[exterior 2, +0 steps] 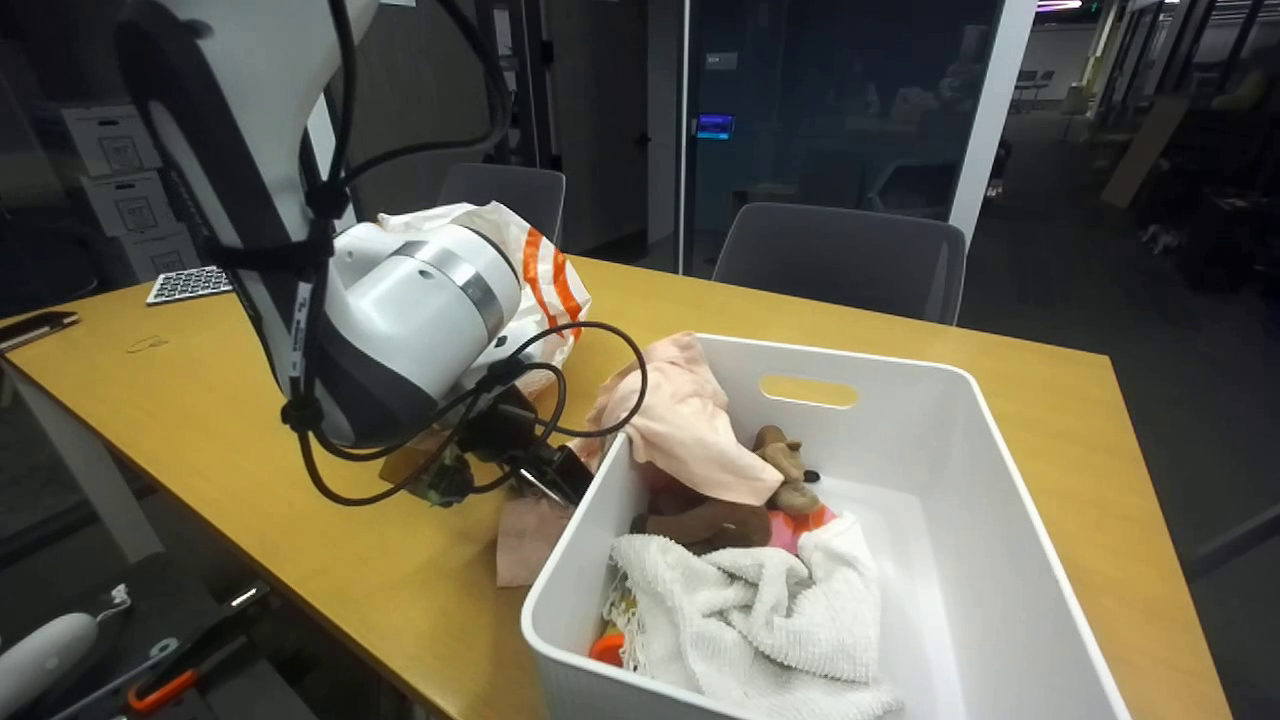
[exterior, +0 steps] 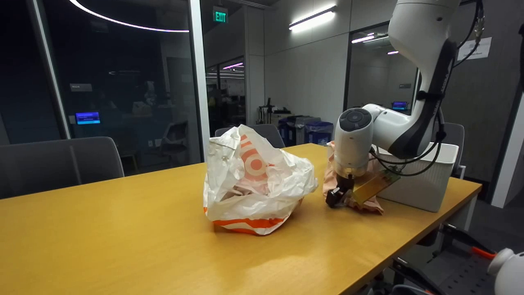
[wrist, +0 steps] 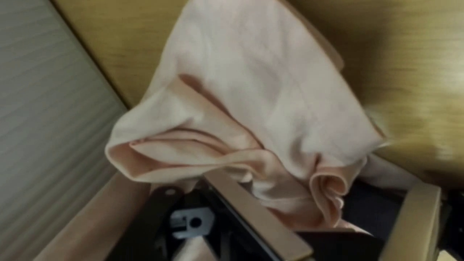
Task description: Put the peach t-shirt in the plastic bag.
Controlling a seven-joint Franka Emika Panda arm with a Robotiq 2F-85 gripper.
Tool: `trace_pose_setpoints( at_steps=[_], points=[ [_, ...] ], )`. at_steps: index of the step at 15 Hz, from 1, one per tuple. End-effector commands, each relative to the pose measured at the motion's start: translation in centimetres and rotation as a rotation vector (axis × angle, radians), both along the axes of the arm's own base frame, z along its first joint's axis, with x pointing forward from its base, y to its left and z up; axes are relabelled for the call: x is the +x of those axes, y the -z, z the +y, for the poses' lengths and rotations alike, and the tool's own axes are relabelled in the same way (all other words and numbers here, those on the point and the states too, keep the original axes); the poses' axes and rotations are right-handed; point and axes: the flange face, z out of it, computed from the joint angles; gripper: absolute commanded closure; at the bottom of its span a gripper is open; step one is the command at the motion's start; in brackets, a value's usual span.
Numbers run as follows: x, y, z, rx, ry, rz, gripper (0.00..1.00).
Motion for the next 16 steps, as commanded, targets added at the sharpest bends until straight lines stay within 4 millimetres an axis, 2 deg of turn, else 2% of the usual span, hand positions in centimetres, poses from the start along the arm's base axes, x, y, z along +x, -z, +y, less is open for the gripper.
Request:
trace_pose_setpoints(
  at_steps=[1,4,5,9,12,16],
  points=[
    [0.4,-0.4,-1.4,0.016,0.033,0.034,0.69],
    [0.8,-2.2,-3.0,0.036,0.050,0.066,0.92],
    [1.0,-2.9,-3.6,0.053,0.055,0.077,0.97],
    [2.2,-6.6,-6.4,0.117,0.090,0.050,1.00],
    [3.0,-9.3,-8.1,0.168,0.117,0.018,0.96],
    [3.8,-12.1,-10.8,0.283,0.142,-0.012,0.97]
  ],
)
